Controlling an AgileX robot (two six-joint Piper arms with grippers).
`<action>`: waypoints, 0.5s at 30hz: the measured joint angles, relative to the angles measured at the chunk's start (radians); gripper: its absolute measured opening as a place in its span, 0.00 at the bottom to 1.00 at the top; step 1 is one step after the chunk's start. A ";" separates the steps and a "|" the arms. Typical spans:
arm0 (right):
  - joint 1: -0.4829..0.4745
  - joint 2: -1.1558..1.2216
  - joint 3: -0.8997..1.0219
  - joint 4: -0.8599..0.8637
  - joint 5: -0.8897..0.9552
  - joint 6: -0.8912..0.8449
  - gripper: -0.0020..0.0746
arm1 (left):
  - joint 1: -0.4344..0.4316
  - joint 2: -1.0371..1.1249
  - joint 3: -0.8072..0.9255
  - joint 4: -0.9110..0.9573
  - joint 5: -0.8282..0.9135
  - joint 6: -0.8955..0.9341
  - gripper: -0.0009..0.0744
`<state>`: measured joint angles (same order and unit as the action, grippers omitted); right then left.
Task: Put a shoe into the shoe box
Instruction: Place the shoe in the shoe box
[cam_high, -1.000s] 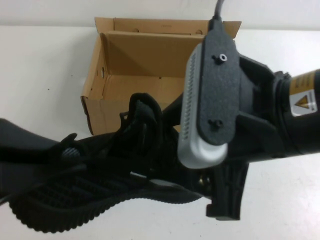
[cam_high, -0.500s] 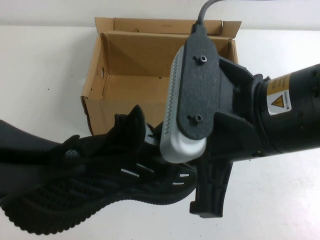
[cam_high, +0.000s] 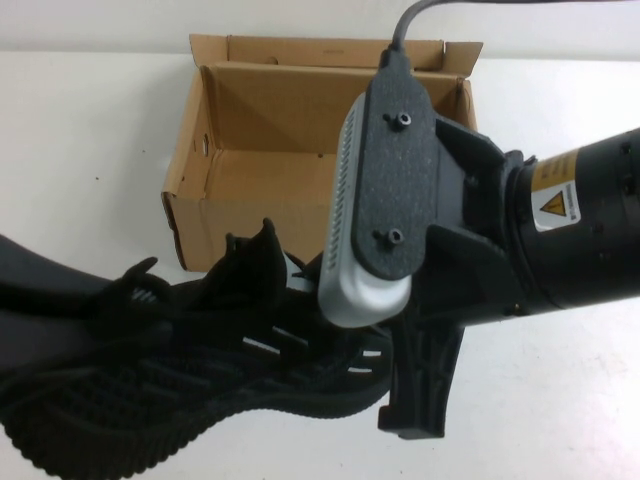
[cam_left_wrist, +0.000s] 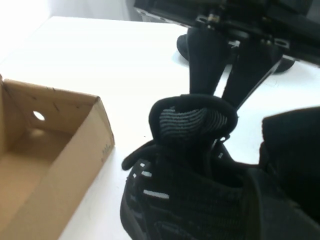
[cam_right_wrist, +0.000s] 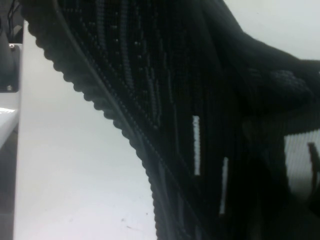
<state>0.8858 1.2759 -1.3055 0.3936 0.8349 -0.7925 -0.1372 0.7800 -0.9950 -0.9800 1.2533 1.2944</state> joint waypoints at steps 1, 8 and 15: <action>0.000 0.000 0.000 0.002 0.003 0.000 0.05 | 0.000 0.000 0.000 0.000 0.002 -0.016 0.05; 0.000 0.006 0.000 0.031 0.008 0.000 0.04 | 0.000 -0.001 -0.004 -0.014 0.000 -0.130 0.18; 0.000 0.006 0.000 0.060 0.014 0.000 0.04 | 0.000 -0.007 -0.006 -0.047 -0.034 -0.251 0.68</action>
<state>0.8858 1.2816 -1.3055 0.4534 0.8492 -0.7925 -0.1372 0.7727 -1.0014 -1.0265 1.2195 1.0432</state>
